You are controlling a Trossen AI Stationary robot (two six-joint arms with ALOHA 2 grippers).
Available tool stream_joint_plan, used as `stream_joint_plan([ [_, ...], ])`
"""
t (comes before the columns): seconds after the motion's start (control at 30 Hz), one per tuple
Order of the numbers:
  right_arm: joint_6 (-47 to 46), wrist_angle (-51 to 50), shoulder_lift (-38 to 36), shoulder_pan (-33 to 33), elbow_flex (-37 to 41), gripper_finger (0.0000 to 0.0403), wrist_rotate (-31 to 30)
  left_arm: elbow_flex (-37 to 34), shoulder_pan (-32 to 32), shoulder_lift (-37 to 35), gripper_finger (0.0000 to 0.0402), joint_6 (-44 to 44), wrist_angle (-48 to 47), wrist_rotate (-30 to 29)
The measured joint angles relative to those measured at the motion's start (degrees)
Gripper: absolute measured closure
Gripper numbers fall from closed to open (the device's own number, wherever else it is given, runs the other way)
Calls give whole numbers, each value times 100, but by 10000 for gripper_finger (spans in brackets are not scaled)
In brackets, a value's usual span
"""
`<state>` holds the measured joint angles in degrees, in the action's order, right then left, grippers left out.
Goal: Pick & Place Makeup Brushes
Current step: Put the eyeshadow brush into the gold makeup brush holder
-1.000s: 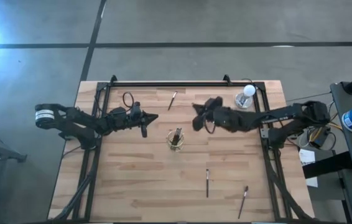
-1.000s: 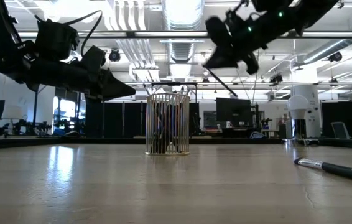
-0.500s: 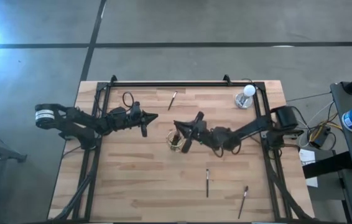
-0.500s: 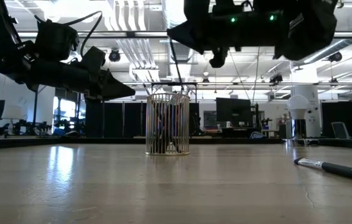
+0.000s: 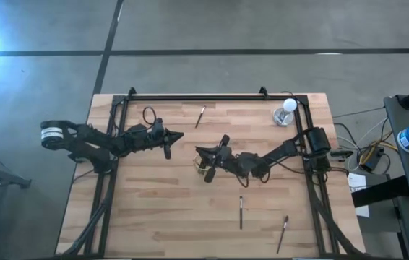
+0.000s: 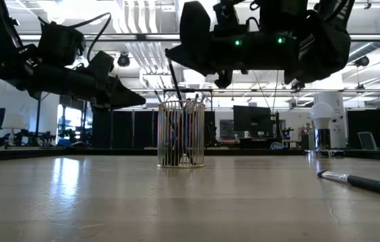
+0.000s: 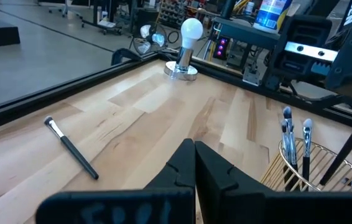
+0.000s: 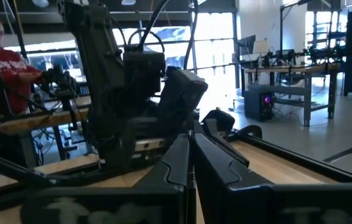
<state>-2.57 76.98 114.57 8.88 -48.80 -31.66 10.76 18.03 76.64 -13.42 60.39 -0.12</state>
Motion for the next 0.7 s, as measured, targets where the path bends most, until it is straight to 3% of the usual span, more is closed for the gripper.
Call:
stream_joint_plan([
  [0.3, -2, -234, 72, 0, 10, 391, 2, -43, 2, 0, 402, 24, -1, -8],
  [0.7, -312, -739, 57, -4, 13, 355, -226, -59, 2, 0, 402, 23, 3, -20],
])
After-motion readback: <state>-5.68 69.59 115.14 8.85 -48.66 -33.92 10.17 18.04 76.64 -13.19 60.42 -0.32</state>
